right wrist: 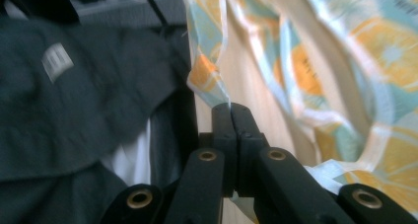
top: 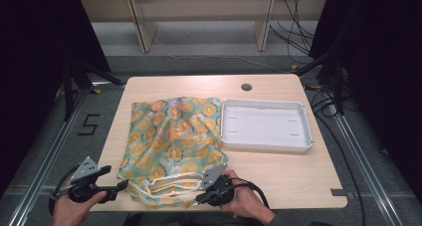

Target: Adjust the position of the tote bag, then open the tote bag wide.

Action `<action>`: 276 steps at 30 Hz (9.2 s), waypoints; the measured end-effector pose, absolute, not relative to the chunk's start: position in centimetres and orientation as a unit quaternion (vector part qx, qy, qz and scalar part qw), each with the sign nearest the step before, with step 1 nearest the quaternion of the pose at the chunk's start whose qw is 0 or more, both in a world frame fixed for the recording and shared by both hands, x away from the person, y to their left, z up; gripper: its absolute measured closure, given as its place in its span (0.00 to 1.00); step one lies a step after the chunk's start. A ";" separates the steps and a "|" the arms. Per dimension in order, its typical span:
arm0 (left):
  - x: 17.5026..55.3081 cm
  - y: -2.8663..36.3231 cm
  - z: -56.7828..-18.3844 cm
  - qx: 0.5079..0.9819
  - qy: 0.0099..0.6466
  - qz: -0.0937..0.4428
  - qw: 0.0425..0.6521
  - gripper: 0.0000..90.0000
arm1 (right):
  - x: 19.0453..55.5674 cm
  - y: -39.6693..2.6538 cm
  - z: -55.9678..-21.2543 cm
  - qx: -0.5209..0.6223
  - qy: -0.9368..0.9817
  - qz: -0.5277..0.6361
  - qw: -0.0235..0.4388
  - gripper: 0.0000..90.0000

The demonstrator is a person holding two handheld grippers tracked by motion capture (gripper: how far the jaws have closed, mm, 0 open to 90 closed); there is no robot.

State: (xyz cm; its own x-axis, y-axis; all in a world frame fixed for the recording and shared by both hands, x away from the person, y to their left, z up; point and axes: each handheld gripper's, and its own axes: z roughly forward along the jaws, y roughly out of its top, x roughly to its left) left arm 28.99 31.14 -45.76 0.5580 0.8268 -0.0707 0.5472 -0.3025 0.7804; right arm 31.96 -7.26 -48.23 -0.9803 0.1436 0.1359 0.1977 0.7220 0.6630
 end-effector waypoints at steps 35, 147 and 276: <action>28.4 30.2 -45.2 0.787 0.401 0.156 0.443 0.18 | 37.2 -8.5 -43.3 -0.179 -0.863 -0.472 0.020 1.00; 36.5 24.8 -43.9 0.872 0.342 0.251 0.243 0.32 | 42.0 -8.0 -43.7 -0.208 -0.885 -0.410 -0.067 1.00; 38.2 22.6 -42.0 0.902 0.272 0.133 0.308 0.99 | 42.6 -3.1 -46.0 -0.184 -0.915 -0.335 -0.128 1.00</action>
State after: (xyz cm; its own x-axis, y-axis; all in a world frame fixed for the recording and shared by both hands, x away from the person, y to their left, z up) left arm 38.24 22.60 -42.02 0.8164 0.5729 0.0731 0.4087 -0.6626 0.6277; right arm 42.61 -3.07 -46.04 -0.8994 0.4230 -0.1101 0.2520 0.7076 0.6602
